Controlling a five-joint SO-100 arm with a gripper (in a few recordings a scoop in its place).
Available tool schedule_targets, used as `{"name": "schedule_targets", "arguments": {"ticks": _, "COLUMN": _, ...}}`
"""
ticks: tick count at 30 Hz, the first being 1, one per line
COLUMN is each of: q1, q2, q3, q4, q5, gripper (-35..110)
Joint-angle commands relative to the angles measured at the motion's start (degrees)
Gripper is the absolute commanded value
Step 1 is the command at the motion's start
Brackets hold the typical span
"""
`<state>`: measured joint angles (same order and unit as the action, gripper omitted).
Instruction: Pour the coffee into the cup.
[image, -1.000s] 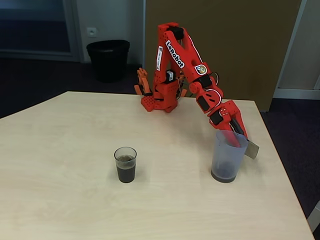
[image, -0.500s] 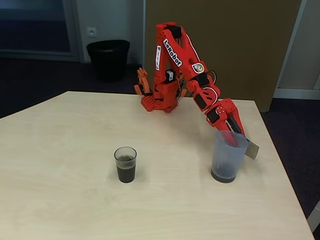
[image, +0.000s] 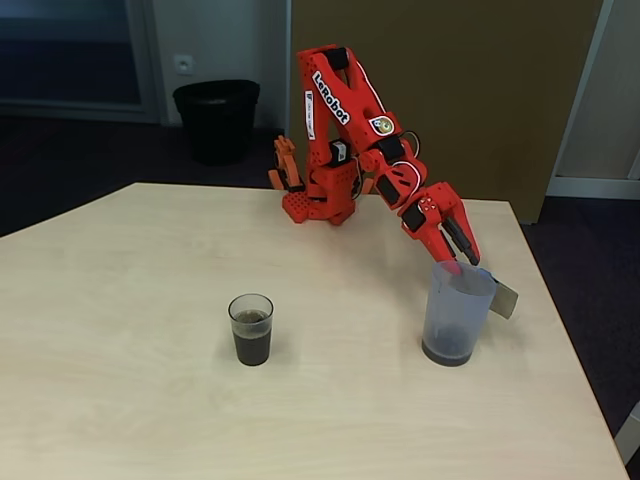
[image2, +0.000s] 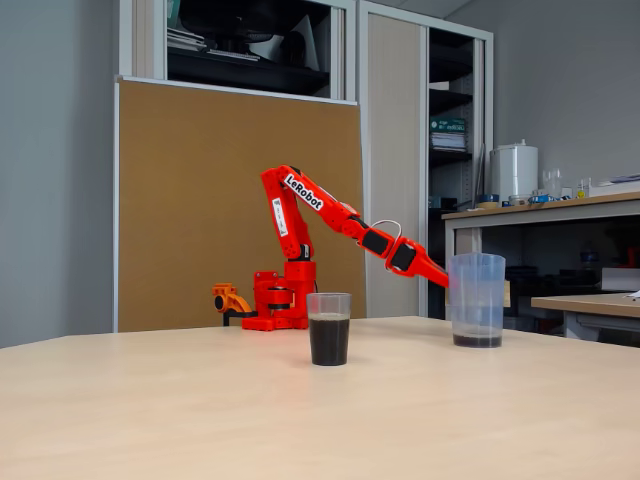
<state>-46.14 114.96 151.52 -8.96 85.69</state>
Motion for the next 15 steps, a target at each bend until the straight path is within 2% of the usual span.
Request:
{"name": "schedule_targets", "arguments": {"ticks": 1, "q1": -0.4, "q2": 6.5, "q3": 3.0, "q4": 0.3, "q5": 0.4, "gripper": 14}}
{"name": "schedule_targets", "arguments": {"ticks": 8, "q1": 0.0, "q2": 17.6, "q3": 9.6, "q4": 2.5, "q5": -1.4, "gripper": 14}}
{"name": "schedule_targets", "arguments": {"ticks": 15, "q1": 2.2, "q2": 30.9, "q3": 17.1, "q4": 5.1, "q5": -12.7, "gripper": 13}}
